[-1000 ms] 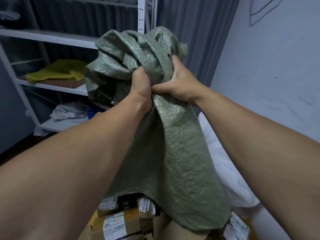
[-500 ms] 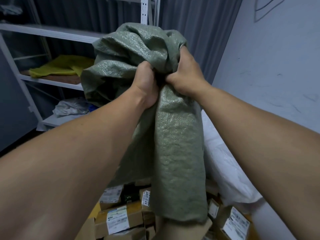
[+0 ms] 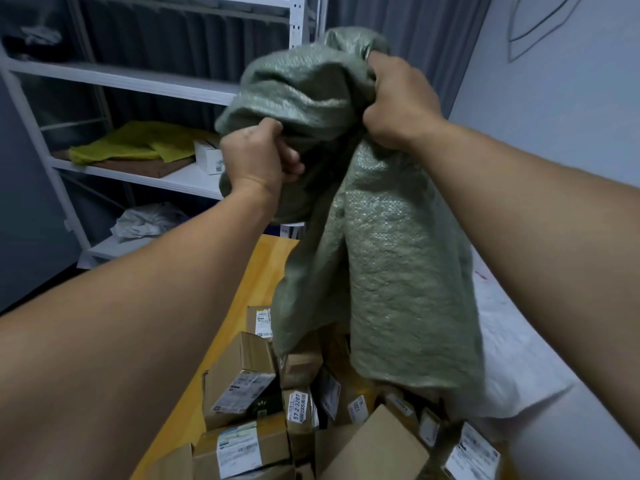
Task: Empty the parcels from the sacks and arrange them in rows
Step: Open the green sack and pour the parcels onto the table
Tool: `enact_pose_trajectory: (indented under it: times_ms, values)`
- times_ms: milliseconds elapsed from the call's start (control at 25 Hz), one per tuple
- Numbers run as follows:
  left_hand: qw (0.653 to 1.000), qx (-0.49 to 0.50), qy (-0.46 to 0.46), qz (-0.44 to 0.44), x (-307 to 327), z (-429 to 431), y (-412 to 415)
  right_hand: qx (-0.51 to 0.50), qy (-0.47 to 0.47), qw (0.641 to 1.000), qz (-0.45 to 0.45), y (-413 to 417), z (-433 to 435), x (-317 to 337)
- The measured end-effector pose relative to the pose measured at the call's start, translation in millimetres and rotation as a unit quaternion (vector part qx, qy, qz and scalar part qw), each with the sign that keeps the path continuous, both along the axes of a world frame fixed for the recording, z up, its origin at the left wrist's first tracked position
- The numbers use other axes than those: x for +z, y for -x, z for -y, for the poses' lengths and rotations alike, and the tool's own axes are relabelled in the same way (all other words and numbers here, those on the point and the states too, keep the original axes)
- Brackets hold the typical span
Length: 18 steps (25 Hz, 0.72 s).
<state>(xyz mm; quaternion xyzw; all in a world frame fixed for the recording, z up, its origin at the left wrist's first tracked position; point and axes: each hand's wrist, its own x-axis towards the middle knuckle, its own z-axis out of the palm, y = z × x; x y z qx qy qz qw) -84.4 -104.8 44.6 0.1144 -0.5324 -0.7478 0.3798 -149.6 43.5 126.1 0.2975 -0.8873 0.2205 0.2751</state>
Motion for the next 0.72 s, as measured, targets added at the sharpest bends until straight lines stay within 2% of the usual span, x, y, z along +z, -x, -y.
enact_pose_trajectory:
  times_ms: [80, 200, 240, 320, 400, 440, 520, 720]
  values:
    - [0.995, 0.086, 0.034, -0.041, -3.6, 11.6, 3.5, -0.011, -0.033, 0.999, 0.027, -3.7, -3.3, -1.3]
    - [0.957, 0.173, 0.228, -0.045, -7.6, 17.1, 2.1, -0.033, -0.068, 0.995, 0.062, -5.4, -3.6, -8.9]
    - [0.936, 0.17, 0.307, -0.025, -9.7, 16.1, 0.6, -0.038, -0.08, 0.994, 0.071, -6.1, -3.4, -12.0]
    - [0.893, 0.09, 0.44, 0.035, -11.9, 8.4, -2.7, -0.04, -0.097, 0.991, 0.079, -6.9, -4.3, -17.1]
    - [0.846, -0.013, 0.526, 0.088, -15.7, 0.9, -2.0, -0.019, -0.109, 0.991, 0.072, -7.8, -6.1, -19.4]
    - [0.823, -0.026, 0.558, 0.1, -16.5, -0.4, -0.4, -0.003, -0.115, 0.991, 0.073, -8.3, -6.7, -19.1]
    - [0.798, -0.015, 0.595, 0.096, -15.2, 0.9, 3.9, 0.039, -0.122, 0.988, 0.084, -8.0, -7.0, -16.2]
    - [0.813, 0.022, 0.57, 0.12, -10.2, -0.7, 11.3, 0.111, -0.098, 0.986, 0.074, -7.9, -11.1, -15.6]
